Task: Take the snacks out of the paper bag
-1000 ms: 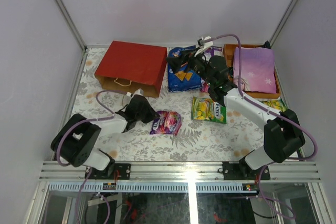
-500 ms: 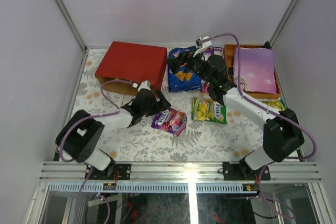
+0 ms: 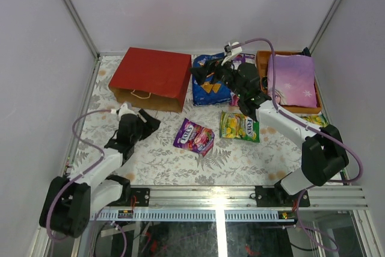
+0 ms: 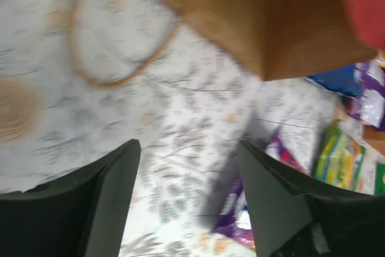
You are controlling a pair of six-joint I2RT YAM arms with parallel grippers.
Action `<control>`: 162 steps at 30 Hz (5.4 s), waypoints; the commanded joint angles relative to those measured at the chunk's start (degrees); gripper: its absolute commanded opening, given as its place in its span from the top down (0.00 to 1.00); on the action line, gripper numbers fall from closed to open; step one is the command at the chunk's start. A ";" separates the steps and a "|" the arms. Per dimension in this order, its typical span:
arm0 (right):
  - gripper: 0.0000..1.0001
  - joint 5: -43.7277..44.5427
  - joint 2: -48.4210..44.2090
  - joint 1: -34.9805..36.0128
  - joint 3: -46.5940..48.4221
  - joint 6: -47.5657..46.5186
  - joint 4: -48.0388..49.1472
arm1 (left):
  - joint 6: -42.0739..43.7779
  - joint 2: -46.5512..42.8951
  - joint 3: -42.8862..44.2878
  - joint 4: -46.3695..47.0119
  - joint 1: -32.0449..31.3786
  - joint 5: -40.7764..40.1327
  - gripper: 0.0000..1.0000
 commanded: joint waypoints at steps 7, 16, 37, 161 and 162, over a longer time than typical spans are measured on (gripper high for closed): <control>0.00 -1.10 -3.68 0.50 1.07 -0.14 3.21 | -6.86 4.40 -8.99 22.96 18.36 18.51 0.53; 0.01 -0.79 -5.00 0.52 0.48 -0.55 3.12 | -23.54 32.84 -2.53 55.37 26.63 32.85 0.65; 0.21 -5.93 28.05 18.92 39.31 -30.40 -27.27 | -31.50 45.84 4.62 64.79 26.70 31.36 0.71; 1.00 15.70 26.75 21.33 48.39 -25.34 -29.11 | -20.20 -36.72 -8.82 -20.62 7.40 -11.21 1.00; 1.00 15.64 26.35 21.33 47.92 -25.24 -28.99 | -22.08 -39.95 -8.74 -25.64 8.09 -11.85 1.00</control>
